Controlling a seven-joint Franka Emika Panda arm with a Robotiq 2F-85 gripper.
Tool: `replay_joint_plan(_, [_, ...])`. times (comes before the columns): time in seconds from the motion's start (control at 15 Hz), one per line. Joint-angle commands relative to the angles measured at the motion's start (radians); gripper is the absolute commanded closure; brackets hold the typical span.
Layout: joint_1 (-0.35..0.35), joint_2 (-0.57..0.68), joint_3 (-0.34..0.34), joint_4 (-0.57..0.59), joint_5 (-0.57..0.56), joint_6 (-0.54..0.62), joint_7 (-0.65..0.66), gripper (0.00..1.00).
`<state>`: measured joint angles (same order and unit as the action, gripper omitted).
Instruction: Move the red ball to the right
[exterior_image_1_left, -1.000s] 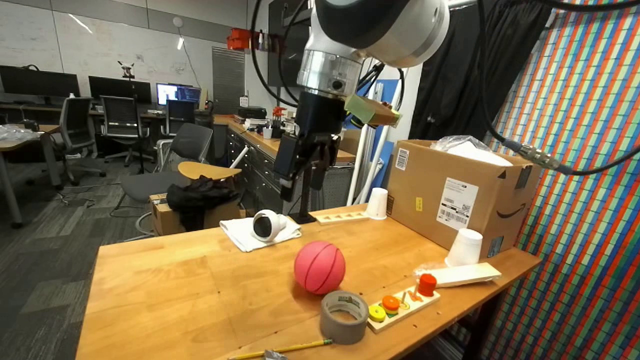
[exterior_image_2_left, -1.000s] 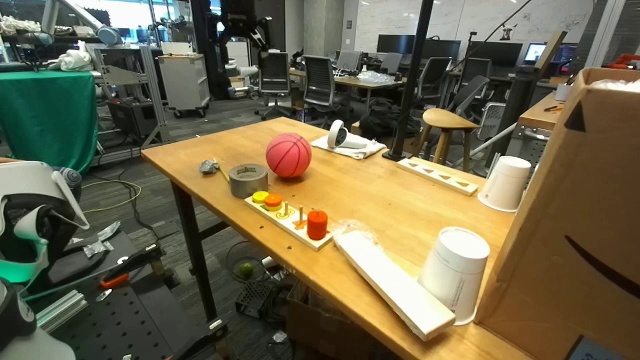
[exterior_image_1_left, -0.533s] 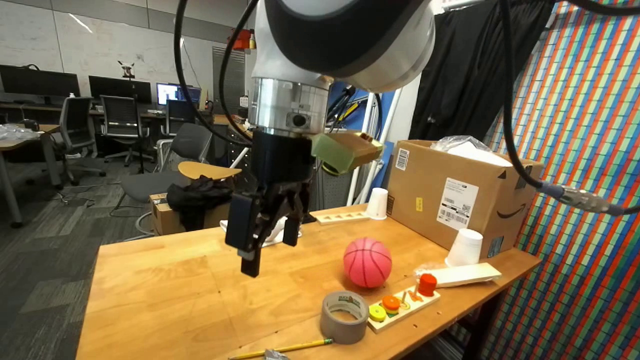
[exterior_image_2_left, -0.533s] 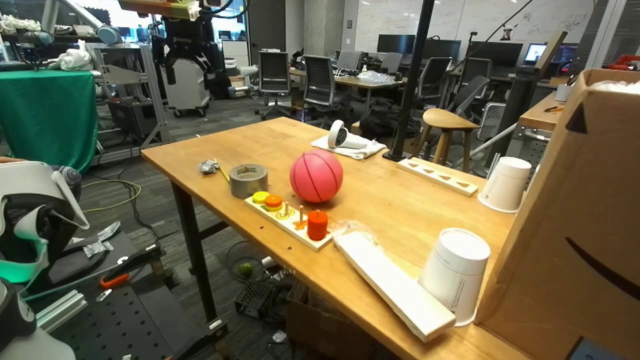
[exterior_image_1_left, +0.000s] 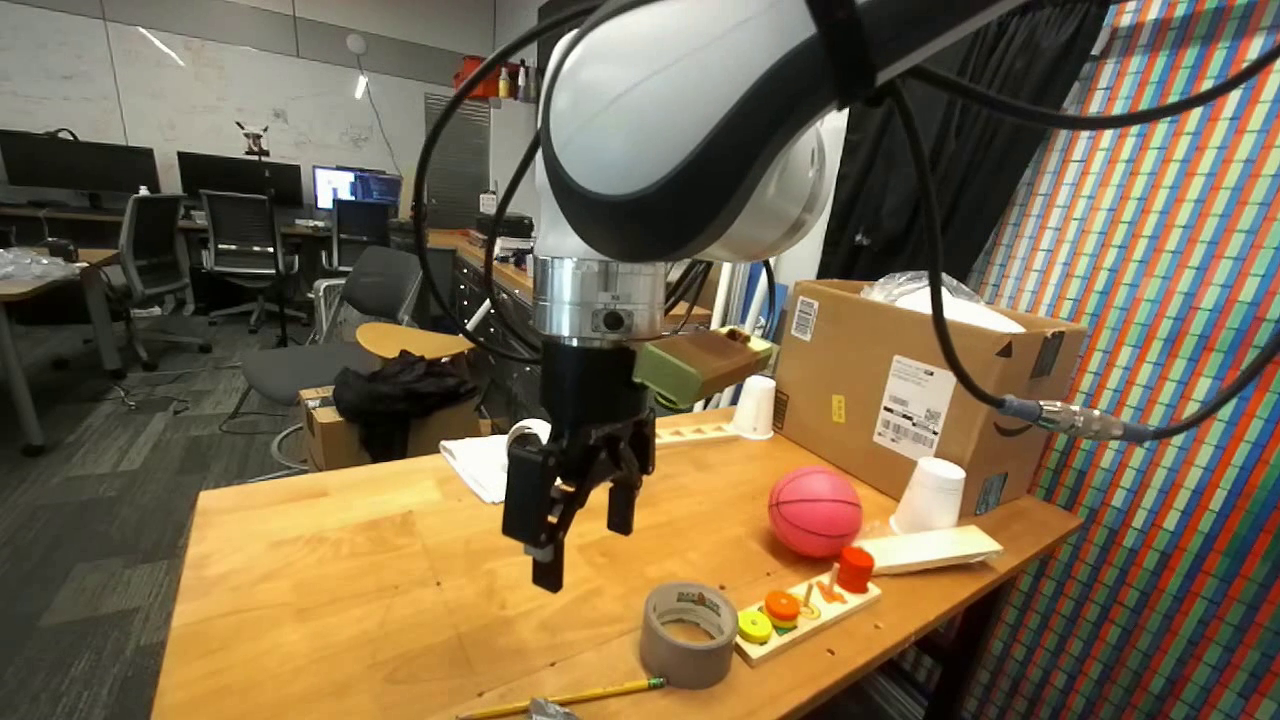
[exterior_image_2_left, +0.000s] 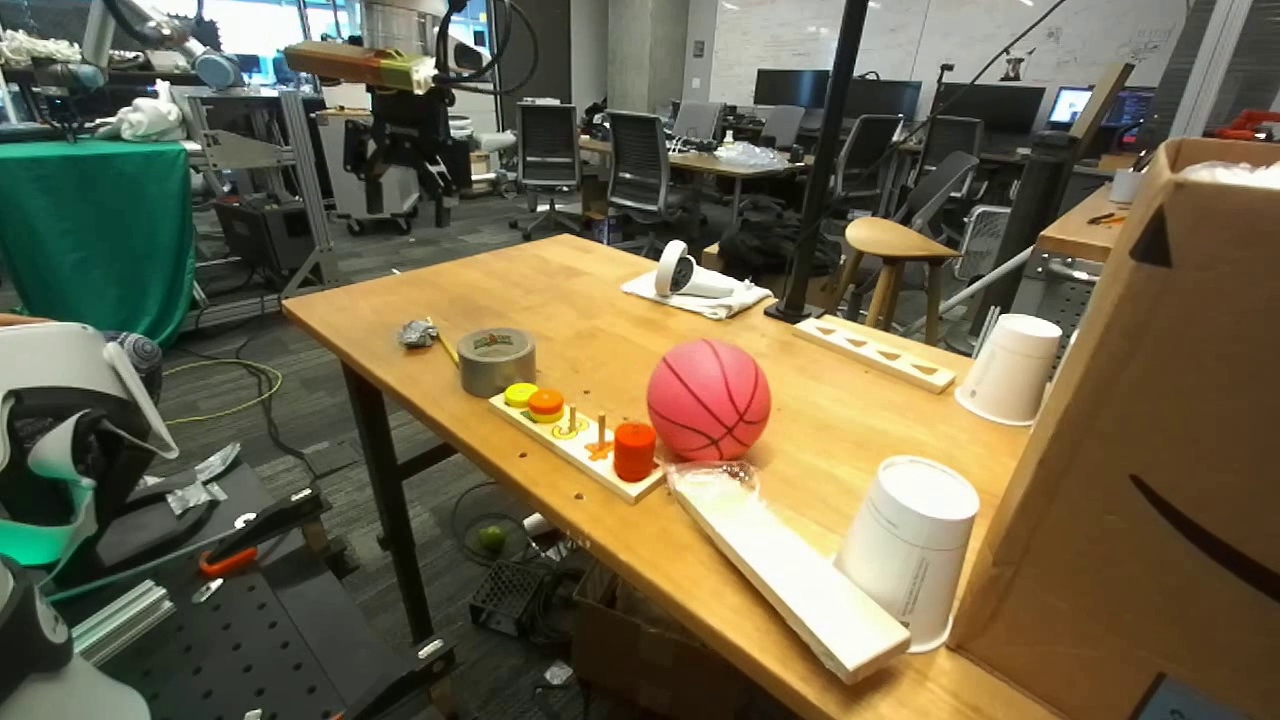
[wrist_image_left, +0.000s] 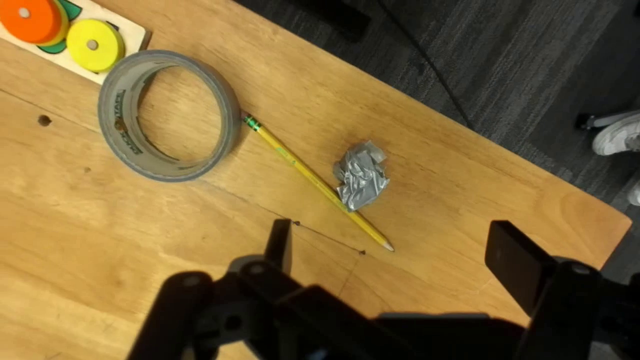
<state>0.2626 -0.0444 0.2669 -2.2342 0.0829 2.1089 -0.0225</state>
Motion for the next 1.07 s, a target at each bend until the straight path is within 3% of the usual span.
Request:
replay_joint_plan(0.0, [-0.011,0.020,-0.014,0.015,-0.003,-0.016,0.021,0.00])
replay_joint_plan(0.67, [-0.049,0.020,-0.055,0.025,-0.017,0.077,0.036,0.00])
replay_joint_plan(1.0, [-0.043,0.015,-0.047,0.045,-0.103,0.131,0.032,0.00])
